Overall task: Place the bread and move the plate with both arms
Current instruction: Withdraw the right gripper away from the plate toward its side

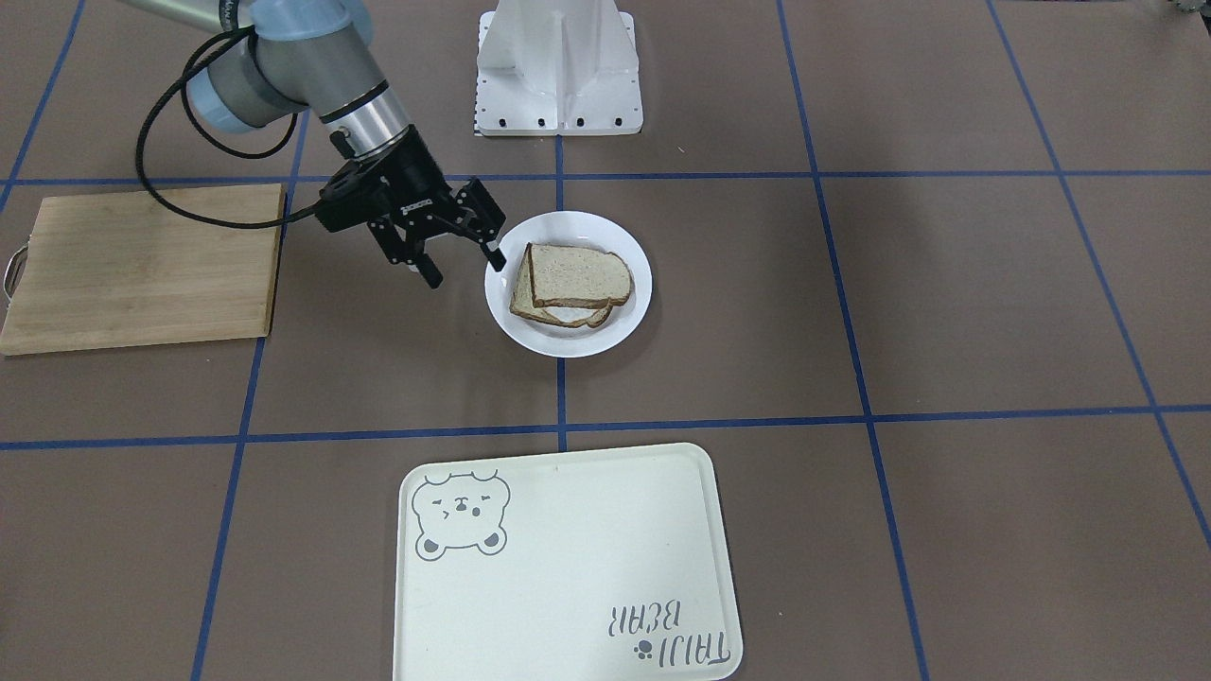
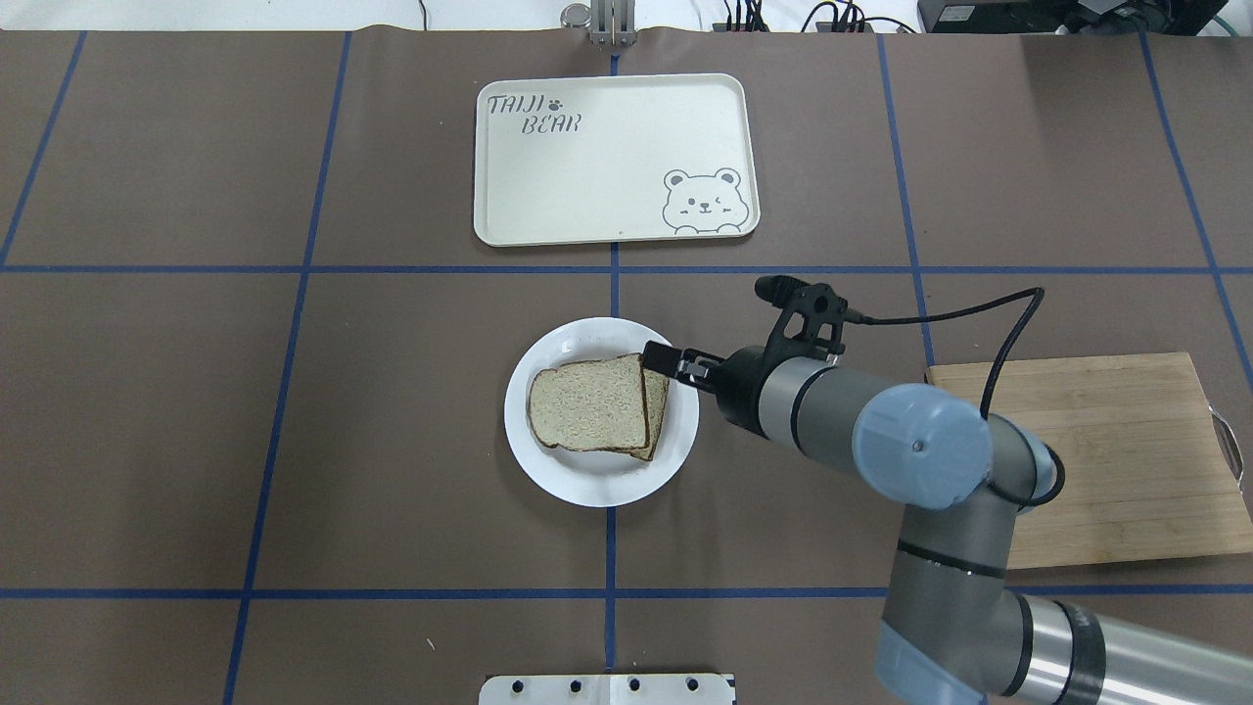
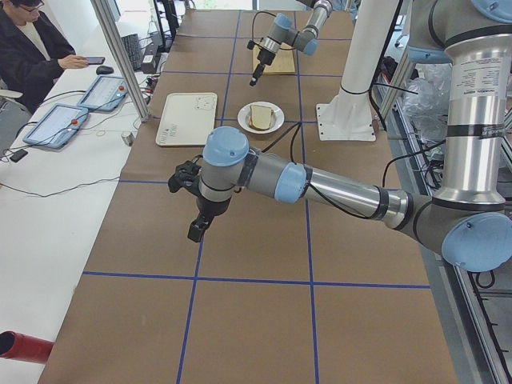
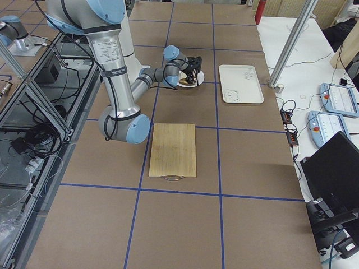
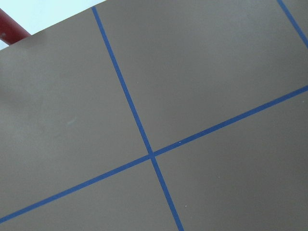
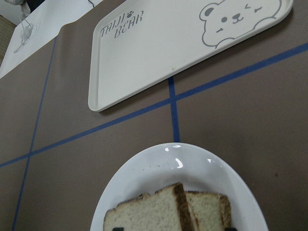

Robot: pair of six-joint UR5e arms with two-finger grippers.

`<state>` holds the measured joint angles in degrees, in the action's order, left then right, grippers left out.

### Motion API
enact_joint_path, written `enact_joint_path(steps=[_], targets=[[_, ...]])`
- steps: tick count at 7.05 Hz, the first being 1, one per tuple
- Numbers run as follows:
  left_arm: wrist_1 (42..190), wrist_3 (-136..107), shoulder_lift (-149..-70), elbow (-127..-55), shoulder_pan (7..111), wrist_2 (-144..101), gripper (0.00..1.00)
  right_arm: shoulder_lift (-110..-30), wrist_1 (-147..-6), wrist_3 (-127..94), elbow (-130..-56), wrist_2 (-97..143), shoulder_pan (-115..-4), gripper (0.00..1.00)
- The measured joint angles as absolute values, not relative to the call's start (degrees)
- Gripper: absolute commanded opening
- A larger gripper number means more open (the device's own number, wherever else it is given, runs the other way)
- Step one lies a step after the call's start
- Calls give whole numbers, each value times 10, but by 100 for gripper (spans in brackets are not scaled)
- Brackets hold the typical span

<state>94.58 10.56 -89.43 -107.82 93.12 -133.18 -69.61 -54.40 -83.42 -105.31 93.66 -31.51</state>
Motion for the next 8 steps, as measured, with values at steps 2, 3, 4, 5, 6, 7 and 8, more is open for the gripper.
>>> enact_joint_path(steps=[2, 3, 4, 5, 6, 7, 8], targets=[[1032, 22, -904, -1086, 903, -1335, 98, -698, -639, -710, -1051, 1058, -429, 100], [1063, -15, -915, -1087, 866, -1336, 99, -707, -677, -645, -1051, 1103, -475, 100], [1093, -87, -930, -1089, 825, -1338, 99, -730, -703, -569, -1050, 1146, -521, 100], [1133, -184, -939, -1092, 779, -1339, 98, -764, -716, -488, -1050, 1187, -569, 100], [1178, -295, -944, -1093, 732, -1340, 98, -808, -721, -401, -1050, 1222, -616, 100], [1225, -406, -947, -1094, 688, -1339, 98, -856, -726, -306, -1045, 1254, -666, 100], [1277, -512, -948, -1093, 649, -1339, 98, -896, -733, -223, -1033, 1289, -719, 100]])
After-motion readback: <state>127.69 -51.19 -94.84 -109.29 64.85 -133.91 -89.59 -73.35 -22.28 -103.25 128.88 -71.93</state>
